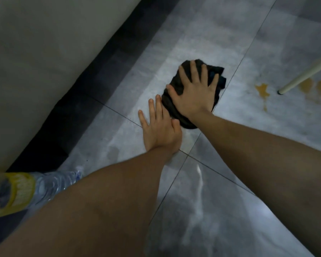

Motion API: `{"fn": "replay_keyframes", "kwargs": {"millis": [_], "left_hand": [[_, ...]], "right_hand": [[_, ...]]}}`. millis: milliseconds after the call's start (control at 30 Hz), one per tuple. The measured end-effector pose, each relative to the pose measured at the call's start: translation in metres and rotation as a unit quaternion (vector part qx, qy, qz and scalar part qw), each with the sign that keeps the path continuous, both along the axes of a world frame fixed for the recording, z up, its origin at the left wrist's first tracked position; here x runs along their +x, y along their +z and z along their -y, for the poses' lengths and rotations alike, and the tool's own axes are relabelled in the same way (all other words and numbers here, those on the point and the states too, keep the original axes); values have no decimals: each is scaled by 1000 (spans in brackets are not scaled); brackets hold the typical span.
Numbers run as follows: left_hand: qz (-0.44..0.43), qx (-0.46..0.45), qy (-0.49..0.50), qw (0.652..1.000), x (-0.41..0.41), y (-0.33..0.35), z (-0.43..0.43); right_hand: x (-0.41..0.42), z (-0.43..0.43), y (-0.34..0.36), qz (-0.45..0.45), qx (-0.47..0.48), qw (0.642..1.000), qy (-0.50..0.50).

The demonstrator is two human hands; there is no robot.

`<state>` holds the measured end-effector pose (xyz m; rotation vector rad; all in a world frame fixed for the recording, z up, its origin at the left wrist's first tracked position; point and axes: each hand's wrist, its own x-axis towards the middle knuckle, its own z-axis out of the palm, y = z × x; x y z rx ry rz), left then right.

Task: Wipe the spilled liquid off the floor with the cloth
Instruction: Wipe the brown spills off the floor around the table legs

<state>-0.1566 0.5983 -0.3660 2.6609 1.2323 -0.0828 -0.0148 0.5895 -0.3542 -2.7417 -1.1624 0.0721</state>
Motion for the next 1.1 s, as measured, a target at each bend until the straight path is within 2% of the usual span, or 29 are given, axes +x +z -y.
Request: {"fn": "replay_keyframes", "kwargs": {"millis": [67,233,333,433,567,767,933,1033,1100], "left_hand": [[1,1,6,1000,0,0,-1],[29,-1,25,999,0,1,2],[38,-4,31,999,0,3,2],[50,-17,17,998,-2,5,3],[9,4,5,1000,-1,2,0],[3,5,3,1000,0,-1,0],[-2,14,-42,999,0,5,1],[-25,6,-58,998,-4,6,1],[-41,-10,-76,996,3,9,7]], "right_hand": [[-1,24,-3,15,18,1000,11],[4,23,0,-20,44,994,-99],[-9,1,4,-26,19,998,-58],[-19,26,1,-3,44,999,-2],[-8,63,1,10,21,999,-49],[-8,39,0,-4,3,999,-52],[-37,138,-3,21,53,998,-28],[-9,173,-2,6,23,997,-75],[16,157,0,10,20,991,-132]]}}
